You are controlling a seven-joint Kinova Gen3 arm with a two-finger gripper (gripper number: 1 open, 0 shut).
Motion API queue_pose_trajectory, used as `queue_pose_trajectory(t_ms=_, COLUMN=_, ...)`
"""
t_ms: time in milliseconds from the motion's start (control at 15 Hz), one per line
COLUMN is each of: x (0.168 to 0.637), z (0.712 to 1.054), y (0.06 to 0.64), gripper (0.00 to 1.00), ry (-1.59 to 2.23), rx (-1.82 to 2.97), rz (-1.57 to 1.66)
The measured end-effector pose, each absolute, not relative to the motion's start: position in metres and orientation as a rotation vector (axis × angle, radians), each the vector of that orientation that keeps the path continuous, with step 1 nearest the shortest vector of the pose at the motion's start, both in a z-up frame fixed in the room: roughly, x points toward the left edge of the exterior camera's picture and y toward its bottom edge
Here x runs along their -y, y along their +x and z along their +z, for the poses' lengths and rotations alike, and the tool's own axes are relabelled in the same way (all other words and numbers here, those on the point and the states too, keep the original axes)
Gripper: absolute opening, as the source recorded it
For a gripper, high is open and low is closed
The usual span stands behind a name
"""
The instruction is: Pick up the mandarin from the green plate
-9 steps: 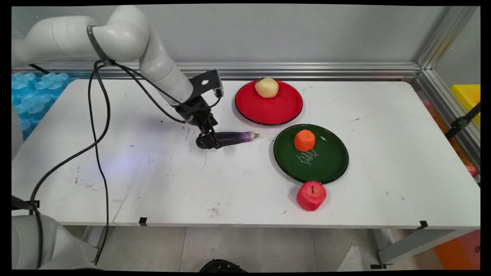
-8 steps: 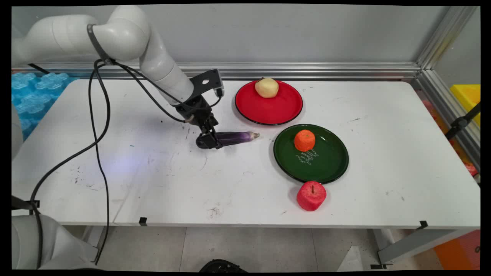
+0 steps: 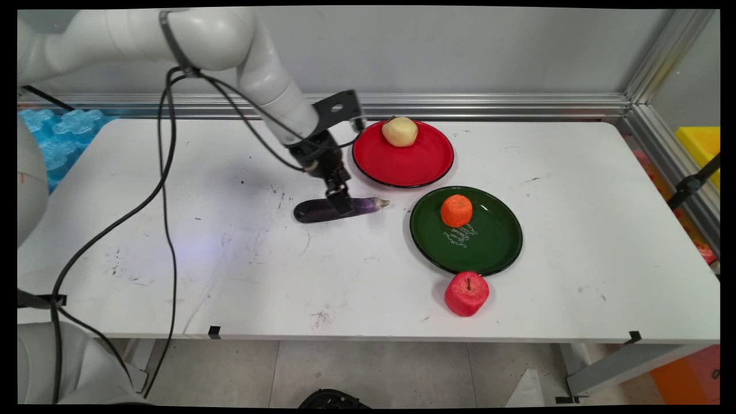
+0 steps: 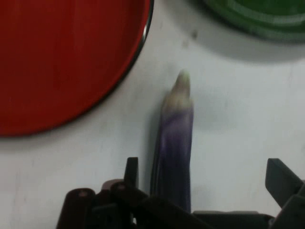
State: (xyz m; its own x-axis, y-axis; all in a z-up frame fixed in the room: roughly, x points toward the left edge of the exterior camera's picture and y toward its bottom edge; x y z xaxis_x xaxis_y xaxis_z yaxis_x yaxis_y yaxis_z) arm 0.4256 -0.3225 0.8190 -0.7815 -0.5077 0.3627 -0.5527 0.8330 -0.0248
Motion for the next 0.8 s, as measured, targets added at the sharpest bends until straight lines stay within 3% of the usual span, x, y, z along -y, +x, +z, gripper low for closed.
queue_pose_trajectory(t_ms=400, x=0.349, z=0.832, y=0.359, gripper=1.0, ry=0.751, rx=2.621, rz=0.221)
queue_pose_trajectory(t_ms=800, x=0.367, z=0.821, y=0.31, gripper=1.0, ry=0.746, rx=2.572, rz=0.253)
